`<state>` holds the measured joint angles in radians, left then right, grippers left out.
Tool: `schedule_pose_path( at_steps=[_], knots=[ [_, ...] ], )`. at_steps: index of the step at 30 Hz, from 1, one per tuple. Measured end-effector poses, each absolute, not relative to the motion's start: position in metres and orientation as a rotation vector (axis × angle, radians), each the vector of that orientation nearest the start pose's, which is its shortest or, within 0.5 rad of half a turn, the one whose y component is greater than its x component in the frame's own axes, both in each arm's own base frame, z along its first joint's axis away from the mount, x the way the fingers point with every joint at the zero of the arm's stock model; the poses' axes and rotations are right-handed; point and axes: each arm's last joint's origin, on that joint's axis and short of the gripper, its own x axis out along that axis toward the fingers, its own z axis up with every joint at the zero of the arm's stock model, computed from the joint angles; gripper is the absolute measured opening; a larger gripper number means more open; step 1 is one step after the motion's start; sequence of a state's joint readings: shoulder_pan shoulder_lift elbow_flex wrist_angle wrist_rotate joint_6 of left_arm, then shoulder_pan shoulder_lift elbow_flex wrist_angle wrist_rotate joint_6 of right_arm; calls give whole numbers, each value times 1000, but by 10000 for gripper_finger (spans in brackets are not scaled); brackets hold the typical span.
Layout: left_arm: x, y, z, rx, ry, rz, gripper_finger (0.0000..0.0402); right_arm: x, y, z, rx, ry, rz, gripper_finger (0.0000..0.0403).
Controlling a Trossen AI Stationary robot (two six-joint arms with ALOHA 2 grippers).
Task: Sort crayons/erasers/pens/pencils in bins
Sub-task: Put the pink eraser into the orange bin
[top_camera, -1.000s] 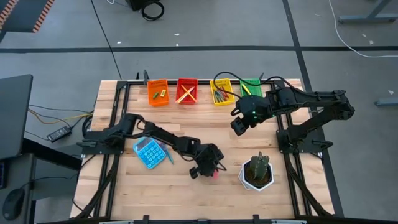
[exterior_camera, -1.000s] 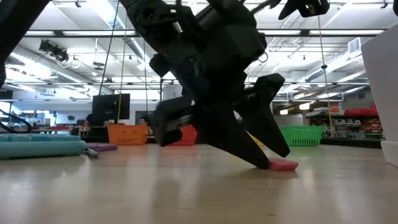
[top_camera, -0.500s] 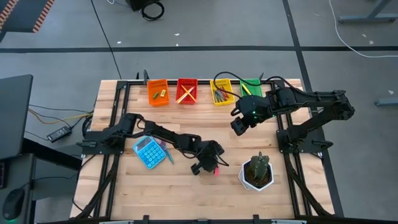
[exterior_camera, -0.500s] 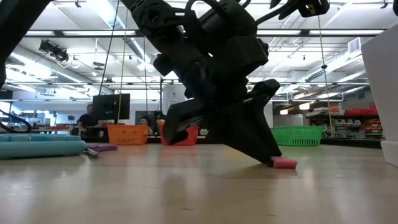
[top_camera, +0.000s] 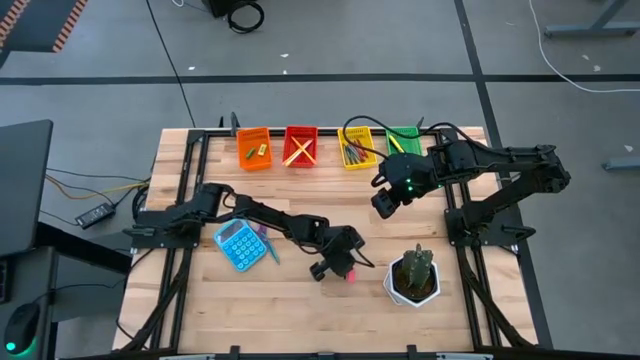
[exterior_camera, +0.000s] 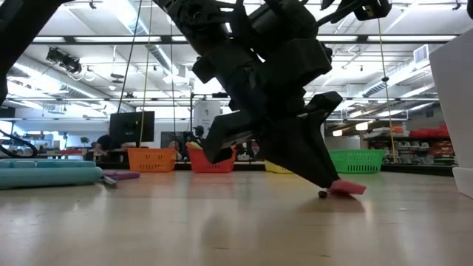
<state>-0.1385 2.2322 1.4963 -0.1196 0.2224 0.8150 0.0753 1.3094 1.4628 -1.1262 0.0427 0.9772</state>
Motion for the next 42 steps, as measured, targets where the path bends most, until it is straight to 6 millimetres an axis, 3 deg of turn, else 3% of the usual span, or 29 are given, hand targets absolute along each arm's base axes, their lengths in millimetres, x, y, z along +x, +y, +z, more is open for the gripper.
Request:
schedule_pose_path(
  at_steps=[9,21,24,32,42],
  knots=[
    [457,-69,129,674,719,-642,5,239,17,375,819,904,-433,145],
    [445,-68,155,580,792,-629,7,238,17,376,806,905,-423,145],
    [445,-68,158,378,837,-532,21,238,17,376,831,901,-436,145],
    [445,-63,158,-461,993,-94,56,237,16,376,873,879,-493,145],
    [444,-82,155,-1040,976,275,152,237,16,375,815,893,-468,145]
  ],
)
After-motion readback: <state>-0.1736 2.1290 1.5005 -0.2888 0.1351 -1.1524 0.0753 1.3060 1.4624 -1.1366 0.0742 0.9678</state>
